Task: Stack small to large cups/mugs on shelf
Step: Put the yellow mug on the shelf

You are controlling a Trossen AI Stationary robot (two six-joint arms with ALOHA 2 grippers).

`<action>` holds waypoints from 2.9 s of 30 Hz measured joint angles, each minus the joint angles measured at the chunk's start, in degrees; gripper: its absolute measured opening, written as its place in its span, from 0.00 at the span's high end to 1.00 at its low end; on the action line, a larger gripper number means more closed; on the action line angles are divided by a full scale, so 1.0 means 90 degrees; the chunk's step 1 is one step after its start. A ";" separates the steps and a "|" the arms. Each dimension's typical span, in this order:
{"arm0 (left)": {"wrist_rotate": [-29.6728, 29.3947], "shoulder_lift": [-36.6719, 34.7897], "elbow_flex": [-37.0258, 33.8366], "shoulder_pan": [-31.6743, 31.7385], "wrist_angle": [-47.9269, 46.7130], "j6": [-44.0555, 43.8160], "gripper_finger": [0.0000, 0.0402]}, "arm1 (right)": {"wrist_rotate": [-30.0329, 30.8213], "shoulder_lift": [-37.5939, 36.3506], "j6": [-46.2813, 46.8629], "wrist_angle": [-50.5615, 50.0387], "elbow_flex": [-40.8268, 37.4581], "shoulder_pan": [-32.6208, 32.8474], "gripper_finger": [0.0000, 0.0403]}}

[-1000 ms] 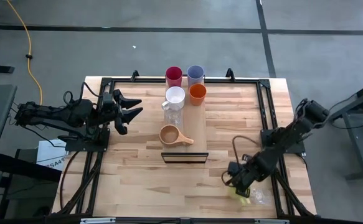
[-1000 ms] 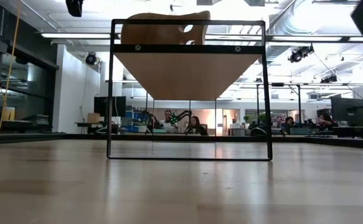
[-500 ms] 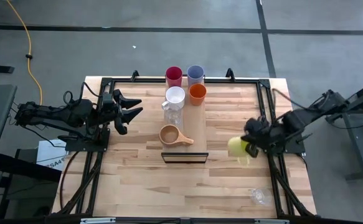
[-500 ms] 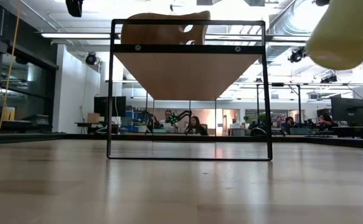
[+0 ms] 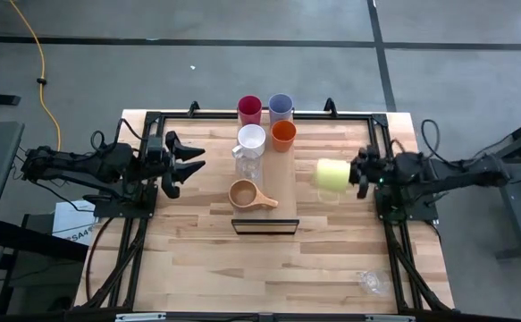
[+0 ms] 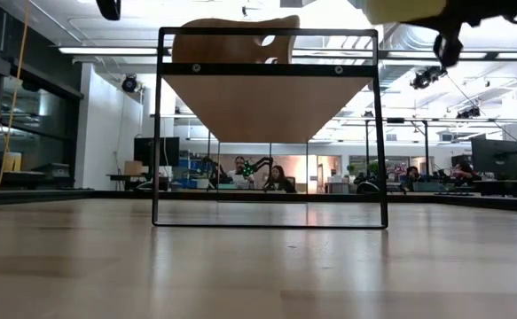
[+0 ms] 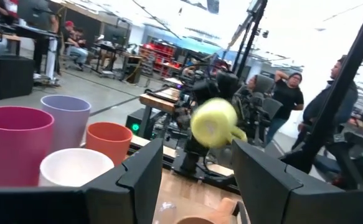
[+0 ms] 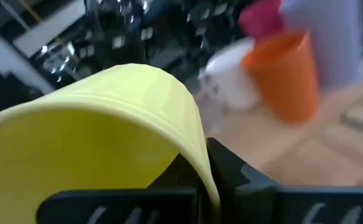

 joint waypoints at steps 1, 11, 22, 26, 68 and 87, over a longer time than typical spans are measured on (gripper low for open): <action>0.0027 0.0000 0.0005 0.0000 -0.0002 0.0000 0.55 | -0.0019 -0.0016 -0.0129 0.0142 0.0051 -0.0134 1.00; 0.0178 0.0007 0.0452 0.0000 -0.0375 0.0050 0.55 | -0.1086 0.0667 -0.0968 -0.0614 0.1470 -0.1098 1.00; 0.0157 0.0010 0.0452 0.0000 -0.0622 0.0072 0.55 | -0.1659 0.1135 -0.1121 -0.0715 0.1591 -0.1214 1.00; 0.0155 0.0010 0.0452 0.0000 -0.0624 0.0072 0.55 | -0.1664 0.1124 -0.1103 -0.0669 0.1591 -0.1213 1.00; 0.0140 0.0010 0.0452 0.0000 -0.0617 0.0067 0.55 | -0.1980 0.7327 0.0150 -0.7005 0.7417 -0.1921 1.00; 0.0142 0.0007 0.0452 0.0000 -0.0610 0.0067 0.55 | -0.2002 0.7488 0.0268 -0.6898 0.7419 -0.2082 0.96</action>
